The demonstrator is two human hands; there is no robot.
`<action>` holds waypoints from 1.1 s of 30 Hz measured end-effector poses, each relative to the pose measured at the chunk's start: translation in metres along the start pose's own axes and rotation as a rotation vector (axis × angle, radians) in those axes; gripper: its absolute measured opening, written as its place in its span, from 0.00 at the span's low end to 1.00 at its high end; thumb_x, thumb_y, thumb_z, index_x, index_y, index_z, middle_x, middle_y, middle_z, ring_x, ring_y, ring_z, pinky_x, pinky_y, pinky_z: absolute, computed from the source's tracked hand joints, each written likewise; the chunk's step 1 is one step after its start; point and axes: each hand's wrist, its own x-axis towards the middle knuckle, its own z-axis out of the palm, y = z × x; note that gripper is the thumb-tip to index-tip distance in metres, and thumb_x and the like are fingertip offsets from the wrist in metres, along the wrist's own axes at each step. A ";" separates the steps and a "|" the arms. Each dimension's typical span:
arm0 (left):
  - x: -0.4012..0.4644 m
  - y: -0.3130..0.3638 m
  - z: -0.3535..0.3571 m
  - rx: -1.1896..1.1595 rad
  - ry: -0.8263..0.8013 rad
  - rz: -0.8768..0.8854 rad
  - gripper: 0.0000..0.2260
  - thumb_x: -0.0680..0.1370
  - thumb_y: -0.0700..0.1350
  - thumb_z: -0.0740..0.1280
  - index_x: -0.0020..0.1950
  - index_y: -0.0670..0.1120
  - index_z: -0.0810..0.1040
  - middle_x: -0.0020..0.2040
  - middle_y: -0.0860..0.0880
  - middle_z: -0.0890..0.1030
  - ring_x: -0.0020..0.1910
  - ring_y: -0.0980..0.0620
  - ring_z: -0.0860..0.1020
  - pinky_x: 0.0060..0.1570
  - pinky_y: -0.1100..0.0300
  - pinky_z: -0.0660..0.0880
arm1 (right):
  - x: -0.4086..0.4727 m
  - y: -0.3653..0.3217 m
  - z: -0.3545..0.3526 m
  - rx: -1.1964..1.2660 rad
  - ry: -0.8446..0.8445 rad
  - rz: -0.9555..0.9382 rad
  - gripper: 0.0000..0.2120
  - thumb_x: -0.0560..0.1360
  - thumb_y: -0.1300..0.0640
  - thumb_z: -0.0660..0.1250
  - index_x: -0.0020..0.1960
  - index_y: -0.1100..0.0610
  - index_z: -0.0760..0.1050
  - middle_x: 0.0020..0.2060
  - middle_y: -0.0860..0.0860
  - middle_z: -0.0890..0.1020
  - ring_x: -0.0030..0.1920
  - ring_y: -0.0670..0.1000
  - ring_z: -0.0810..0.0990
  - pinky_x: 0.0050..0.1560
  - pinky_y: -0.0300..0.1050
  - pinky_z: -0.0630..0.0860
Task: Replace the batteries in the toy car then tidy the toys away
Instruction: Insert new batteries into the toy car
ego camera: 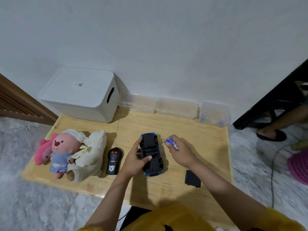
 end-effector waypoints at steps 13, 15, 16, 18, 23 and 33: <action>0.002 -0.016 -0.016 -0.022 -0.279 0.027 0.45 0.66 0.29 0.75 0.74 0.56 0.57 0.64 0.56 0.74 0.56 0.68 0.76 0.53 0.68 0.75 | -0.012 -0.018 0.050 -0.028 0.115 0.134 0.03 0.79 0.52 0.59 0.50 0.50 0.70 0.41 0.43 0.76 0.42 0.45 0.76 0.39 0.39 0.71; 0.004 -0.016 -0.017 -0.005 -0.271 0.016 0.46 0.65 0.32 0.76 0.74 0.58 0.59 0.64 0.52 0.75 0.56 0.63 0.78 0.52 0.64 0.77 | -0.014 -0.020 0.054 -0.052 0.139 0.147 0.05 0.79 0.51 0.59 0.47 0.51 0.68 0.38 0.44 0.75 0.38 0.45 0.75 0.36 0.39 0.70; 0.004 -0.017 -0.017 0.008 -0.263 0.013 0.47 0.63 0.35 0.77 0.74 0.61 0.60 0.64 0.52 0.75 0.56 0.60 0.79 0.53 0.61 0.78 | -0.014 -0.021 0.055 -0.066 0.156 0.155 0.06 0.79 0.50 0.58 0.46 0.52 0.67 0.37 0.45 0.75 0.37 0.45 0.75 0.35 0.39 0.70; 0.003 -0.014 -0.019 0.023 -0.246 0.017 0.47 0.60 0.39 0.77 0.72 0.66 0.60 0.64 0.51 0.76 0.57 0.54 0.79 0.54 0.54 0.79 | -0.015 -0.024 0.058 -0.097 0.192 0.164 0.08 0.80 0.50 0.58 0.45 0.53 0.66 0.36 0.45 0.73 0.36 0.46 0.74 0.36 0.43 0.70; -0.001 -0.007 -0.022 -0.001 -0.230 0.071 0.44 0.60 0.38 0.74 0.69 0.66 0.61 0.65 0.53 0.71 0.57 0.49 0.79 0.53 0.46 0.79 | -0.017 -0.037 0.062 -0.178 0.244 0.161 0.08 0.80 0.52 0.56 0.53 0.55 0.70 0.40 0.48 0.74 0.42 0.51 0.76 0.44 0.50 0.74; -0.002 0.012 -0.038 -0.087 -0.232 0.147 0.39 0.68 0.31 0.72 0.67 0.65 0.62 0.60 0.50 0.73 0.56 0.57 0.76 0.50 0.55 0.80 | -0.017 -0.067 0.066 -0.269 0.367 0.108 0.06 0.79 0.52 0.59 0.52 0.53 0.65 0.37 0.51 0.76 0.35 0.52 0.76 0.33 0.50 0.72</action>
